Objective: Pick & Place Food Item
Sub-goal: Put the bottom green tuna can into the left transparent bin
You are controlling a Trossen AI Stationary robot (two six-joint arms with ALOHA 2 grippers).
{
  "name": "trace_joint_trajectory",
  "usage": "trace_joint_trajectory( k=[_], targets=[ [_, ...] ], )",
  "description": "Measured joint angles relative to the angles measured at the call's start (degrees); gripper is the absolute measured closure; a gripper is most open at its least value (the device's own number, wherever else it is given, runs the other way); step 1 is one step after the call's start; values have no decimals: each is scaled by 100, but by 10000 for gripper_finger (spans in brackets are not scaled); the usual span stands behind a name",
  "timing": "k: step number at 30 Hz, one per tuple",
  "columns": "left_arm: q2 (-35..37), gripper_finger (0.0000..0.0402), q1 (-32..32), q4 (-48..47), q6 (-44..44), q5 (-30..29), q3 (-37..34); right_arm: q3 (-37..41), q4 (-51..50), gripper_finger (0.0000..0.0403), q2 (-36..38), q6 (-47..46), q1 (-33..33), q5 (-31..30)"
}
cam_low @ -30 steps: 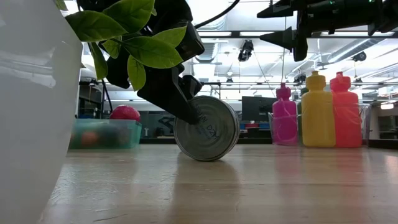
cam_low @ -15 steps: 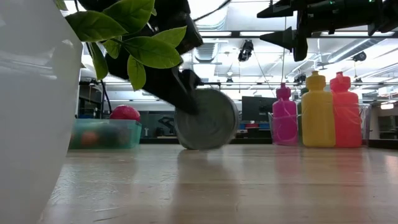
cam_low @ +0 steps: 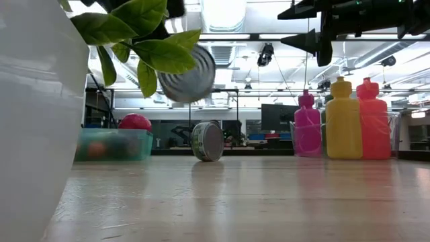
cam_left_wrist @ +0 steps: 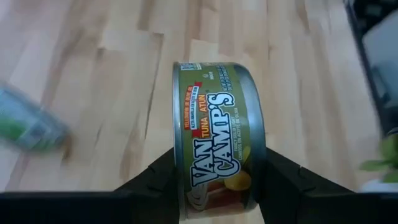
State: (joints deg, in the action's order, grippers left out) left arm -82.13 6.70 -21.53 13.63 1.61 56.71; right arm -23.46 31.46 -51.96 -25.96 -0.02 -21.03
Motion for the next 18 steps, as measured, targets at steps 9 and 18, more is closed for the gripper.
trace_joint_trajectory(
  k=[9,18],
  targets=[
    [1203,245,140,-1615,2329,-297,0,0,4,126,2,0,1,-1],
    [1876,245,705,-3103,4886,-259,0,1,4,126,0,-2,1,0]
  ],
)
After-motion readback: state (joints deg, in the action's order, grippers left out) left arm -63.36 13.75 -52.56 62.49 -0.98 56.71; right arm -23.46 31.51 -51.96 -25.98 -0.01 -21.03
